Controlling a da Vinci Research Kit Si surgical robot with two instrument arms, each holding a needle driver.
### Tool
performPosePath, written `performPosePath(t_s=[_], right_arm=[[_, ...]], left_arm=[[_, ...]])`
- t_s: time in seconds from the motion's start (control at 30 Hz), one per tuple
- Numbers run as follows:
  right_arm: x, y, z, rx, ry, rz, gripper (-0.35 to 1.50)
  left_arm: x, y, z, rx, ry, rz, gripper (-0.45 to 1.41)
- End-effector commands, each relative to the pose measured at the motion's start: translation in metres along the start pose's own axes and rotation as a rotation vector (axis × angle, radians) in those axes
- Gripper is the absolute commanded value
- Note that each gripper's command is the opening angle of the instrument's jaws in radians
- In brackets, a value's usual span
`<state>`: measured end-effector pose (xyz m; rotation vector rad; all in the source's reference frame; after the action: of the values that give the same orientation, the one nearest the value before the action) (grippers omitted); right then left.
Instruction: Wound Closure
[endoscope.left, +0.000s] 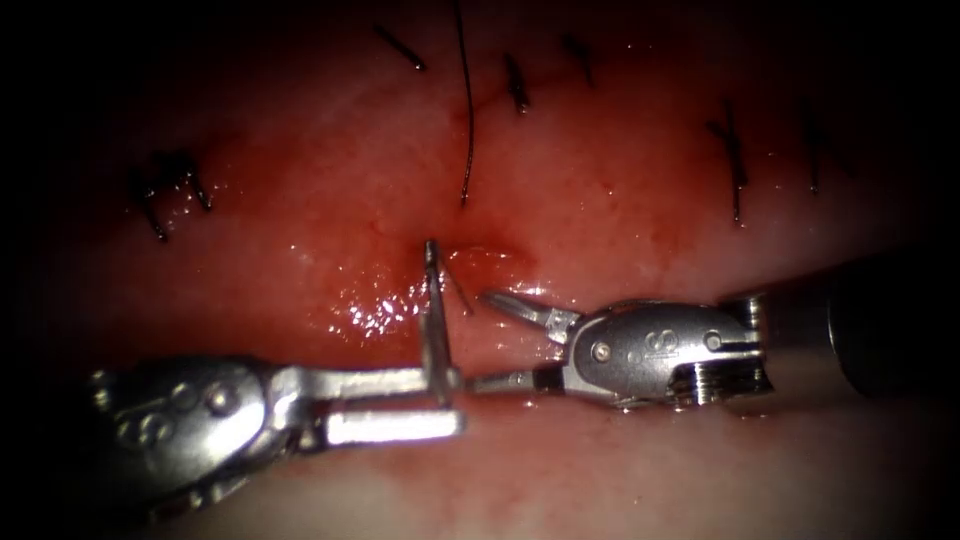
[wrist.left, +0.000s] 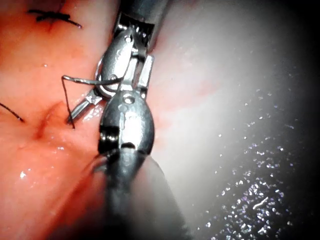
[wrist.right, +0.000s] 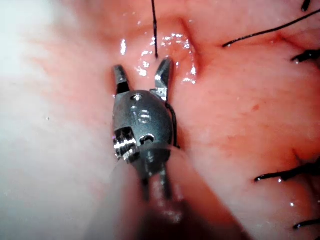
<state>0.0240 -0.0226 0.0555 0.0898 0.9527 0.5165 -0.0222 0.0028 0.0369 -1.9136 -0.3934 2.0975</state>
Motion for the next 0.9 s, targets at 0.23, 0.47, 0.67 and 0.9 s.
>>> performPosePath(t_s=[0.23,0.47,0.67,0.9], right_arm=[[-0.0005,-0.0015,0.0000,0.027,-0.042,0.080,1.20],[0.0007,-0.0013,-0.0005,-0.018,0.005,0.130,1.25],[0.0033,-0.0012,-0.0005,-0.084,0.047,0.264,1.31],[0.0051,-0.0016,0.0014,-0.045,0.059,0.316,1.20]], left_arm=[[0.0029,0.0025,-0.0003,0.122,-0.100,0.264,-0.45],[0.0049,0.0026,-0.0014,0.173,-0.168,0.376,-0.45],[0.0057,0.0024,-0.0041,0.196,-0.212,0.399,-0.45],[0.0064,0.0024,-0.0053,0.212,-0.232,0.391,-0.45]])
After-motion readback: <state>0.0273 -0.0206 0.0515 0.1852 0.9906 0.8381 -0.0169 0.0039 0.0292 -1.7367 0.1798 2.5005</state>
